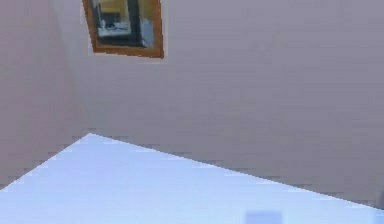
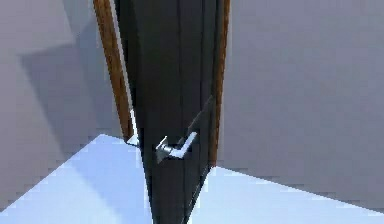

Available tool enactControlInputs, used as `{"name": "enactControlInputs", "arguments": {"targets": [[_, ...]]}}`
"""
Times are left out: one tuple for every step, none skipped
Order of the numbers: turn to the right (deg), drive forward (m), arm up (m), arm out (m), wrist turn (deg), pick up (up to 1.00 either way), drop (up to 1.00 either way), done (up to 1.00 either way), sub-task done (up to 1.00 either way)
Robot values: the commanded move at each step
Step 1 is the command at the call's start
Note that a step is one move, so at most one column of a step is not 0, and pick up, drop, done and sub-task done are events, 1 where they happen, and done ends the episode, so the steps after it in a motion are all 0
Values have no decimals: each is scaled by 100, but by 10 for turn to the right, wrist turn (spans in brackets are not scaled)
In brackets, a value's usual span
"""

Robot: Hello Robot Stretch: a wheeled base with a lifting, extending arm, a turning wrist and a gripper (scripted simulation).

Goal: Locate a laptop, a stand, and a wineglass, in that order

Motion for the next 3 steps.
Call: {"name": "enactControlInputs", "arguments": {"targets": [[360, 0, 0, 0, 0, 0, 0, 0, 0], [0, 60, 0, 0, 0, 0, 0, 0, 0], [330, 0, 0, 0, 0, 0, 0, 0, 0]]}}
